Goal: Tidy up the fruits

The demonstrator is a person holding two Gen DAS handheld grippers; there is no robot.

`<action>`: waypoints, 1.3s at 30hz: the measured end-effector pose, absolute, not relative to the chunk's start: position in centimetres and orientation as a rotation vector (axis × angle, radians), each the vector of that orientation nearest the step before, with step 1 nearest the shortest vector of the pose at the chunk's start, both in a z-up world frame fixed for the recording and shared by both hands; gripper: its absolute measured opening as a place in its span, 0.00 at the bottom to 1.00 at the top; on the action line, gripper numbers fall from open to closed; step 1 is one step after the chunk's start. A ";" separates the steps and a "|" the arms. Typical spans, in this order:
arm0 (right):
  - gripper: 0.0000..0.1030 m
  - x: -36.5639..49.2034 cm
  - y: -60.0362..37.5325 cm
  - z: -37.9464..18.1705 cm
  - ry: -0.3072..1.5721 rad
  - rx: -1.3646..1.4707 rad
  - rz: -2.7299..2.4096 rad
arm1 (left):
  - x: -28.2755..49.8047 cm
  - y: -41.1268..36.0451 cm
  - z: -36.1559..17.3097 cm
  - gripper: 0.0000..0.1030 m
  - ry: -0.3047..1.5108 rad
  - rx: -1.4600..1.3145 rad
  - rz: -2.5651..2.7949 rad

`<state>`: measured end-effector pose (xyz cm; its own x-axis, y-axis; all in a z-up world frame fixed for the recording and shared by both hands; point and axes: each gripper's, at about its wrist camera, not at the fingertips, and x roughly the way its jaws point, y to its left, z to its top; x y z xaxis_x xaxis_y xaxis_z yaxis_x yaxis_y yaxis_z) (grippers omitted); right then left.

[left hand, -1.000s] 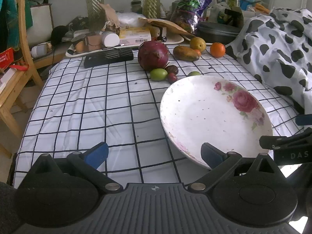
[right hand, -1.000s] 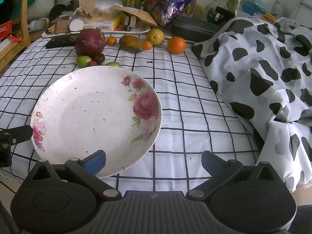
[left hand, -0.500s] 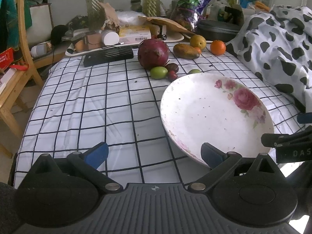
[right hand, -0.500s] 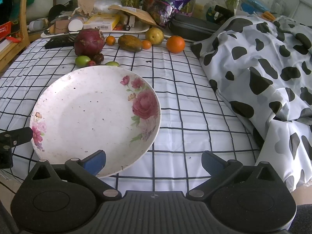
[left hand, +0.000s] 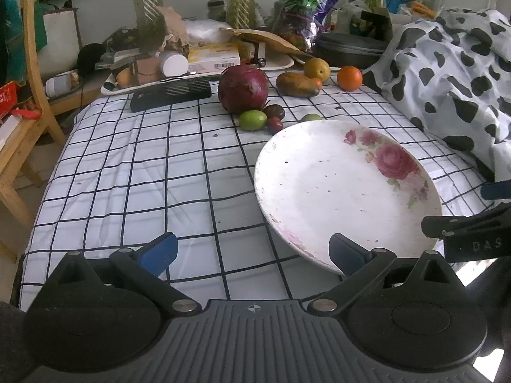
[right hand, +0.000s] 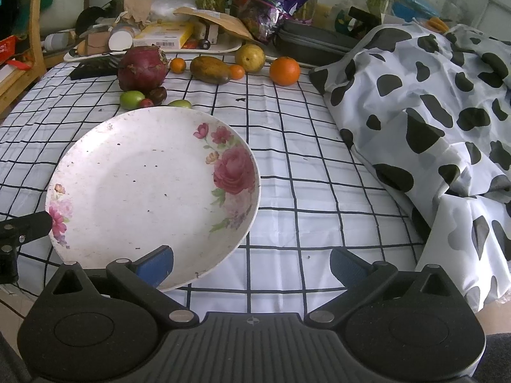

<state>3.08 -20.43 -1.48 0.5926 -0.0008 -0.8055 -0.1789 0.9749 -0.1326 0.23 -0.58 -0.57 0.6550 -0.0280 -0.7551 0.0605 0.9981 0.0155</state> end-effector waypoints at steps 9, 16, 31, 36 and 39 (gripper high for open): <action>1.00 3.2 -20.4 -0.9 0.935 -0.205 0.099 | 0.1 -0.9 -0.4 1.00 0.847 0.031 -0.072; 1.00 3.6 -21.0 -0.7 0.947 -0.153 0.109 | 0.1 -0.9 -0.5 1.00 0.852 0.032 -0.086; 1.00 7.1 -20.3 -0.9 0.860 -0.178 0.205 | 0.2 -0.5 -0.2 1.00 0.804 -0.022 -0.142; 1.00 8.4 -19.7 -0.6 0.842 -0.171 0.241 | 0.3 -0.1 0.2 1.00 0.781 -0.033 -0.164; 1.00 8.9 -19.9 -0.3 0.832 -0.155 0.242 | 0.3 0.3 0.5 1.00 0.771 -0.054 -0.176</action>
<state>8.88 -19.94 -0.28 0.6484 0.1517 -0.7461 -0.2724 0.9613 -0.0412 0.33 0.32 0.53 0.7033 -0.1775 -0.6884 0.1381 0.9840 -0.1126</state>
